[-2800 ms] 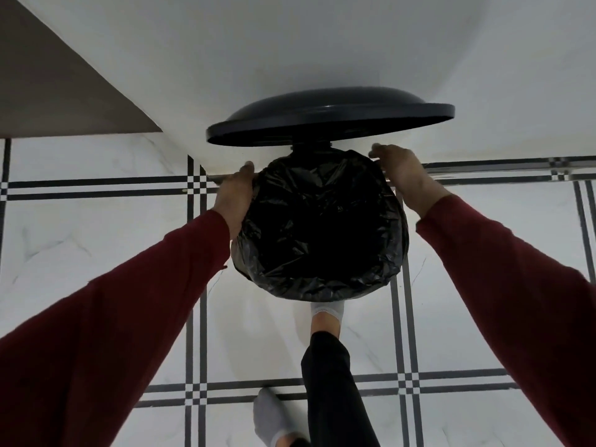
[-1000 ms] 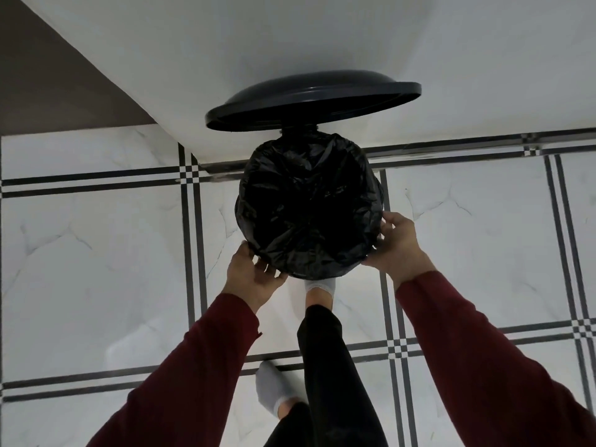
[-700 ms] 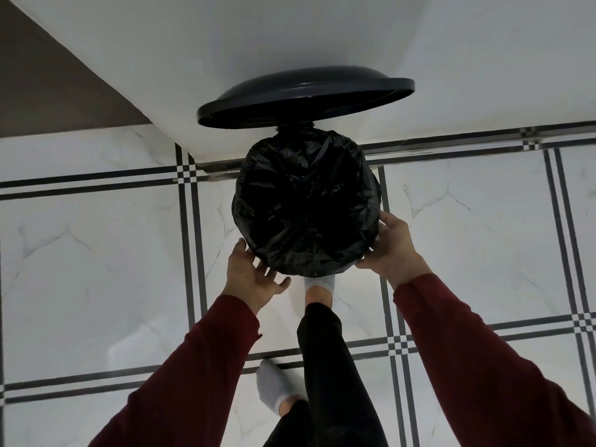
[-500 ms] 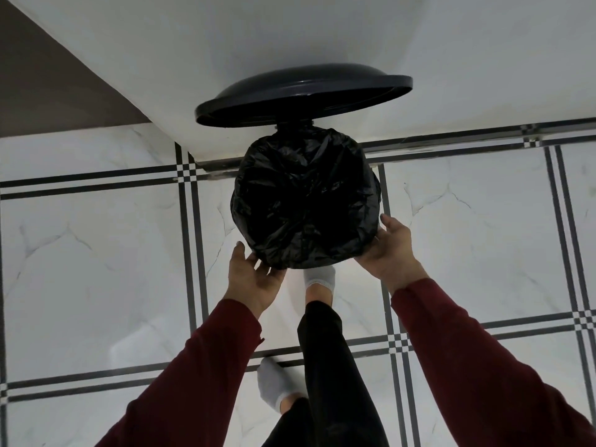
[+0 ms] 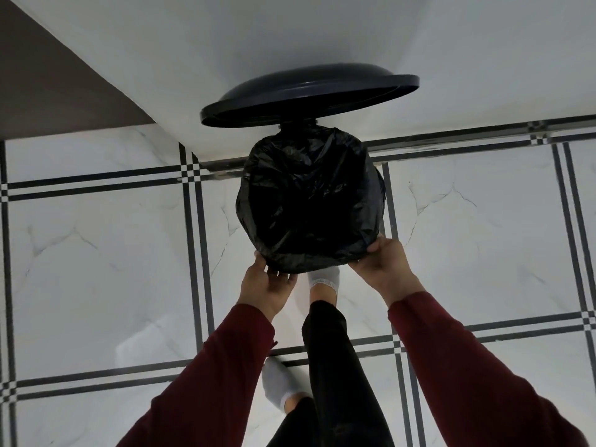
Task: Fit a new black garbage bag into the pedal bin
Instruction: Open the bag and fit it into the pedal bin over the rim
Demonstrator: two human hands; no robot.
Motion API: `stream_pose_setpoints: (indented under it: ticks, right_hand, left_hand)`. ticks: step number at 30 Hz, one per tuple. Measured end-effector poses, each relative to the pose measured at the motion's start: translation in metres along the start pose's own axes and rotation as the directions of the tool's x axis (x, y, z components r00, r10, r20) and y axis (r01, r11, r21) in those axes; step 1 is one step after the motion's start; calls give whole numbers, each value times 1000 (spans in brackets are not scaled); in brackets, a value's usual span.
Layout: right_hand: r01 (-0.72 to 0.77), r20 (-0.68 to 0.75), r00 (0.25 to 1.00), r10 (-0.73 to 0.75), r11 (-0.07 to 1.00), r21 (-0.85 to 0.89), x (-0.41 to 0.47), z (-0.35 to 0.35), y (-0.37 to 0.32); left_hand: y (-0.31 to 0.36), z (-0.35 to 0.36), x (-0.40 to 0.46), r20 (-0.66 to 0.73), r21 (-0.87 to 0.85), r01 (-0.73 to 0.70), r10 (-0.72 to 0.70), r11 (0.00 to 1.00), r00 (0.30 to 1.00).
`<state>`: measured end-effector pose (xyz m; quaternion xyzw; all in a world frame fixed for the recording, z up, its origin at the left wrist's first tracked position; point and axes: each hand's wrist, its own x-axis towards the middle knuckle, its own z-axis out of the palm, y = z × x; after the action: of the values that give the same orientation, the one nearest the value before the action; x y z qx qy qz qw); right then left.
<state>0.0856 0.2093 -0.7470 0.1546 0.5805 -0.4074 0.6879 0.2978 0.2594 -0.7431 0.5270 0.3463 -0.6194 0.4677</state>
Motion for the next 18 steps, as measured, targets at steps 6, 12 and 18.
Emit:
stream_pose_setpoints:
  ticks: [6,12,18]
  right_hand:
    - [-44,-80,996,27,973,-227,11,5,-15]
    - [-166,-183,972,147,981,-97,5,1,-23]
    - [-37,-79,996,34,999,-37,-6,0,-13]
  left_hand:
    - [10,2,4,-104,235,43,-19,971,994]
    - [17,10,0,-65,125,-13,21,992,998]
    - [16,22,-12,-10,69,-128,129,989,992]
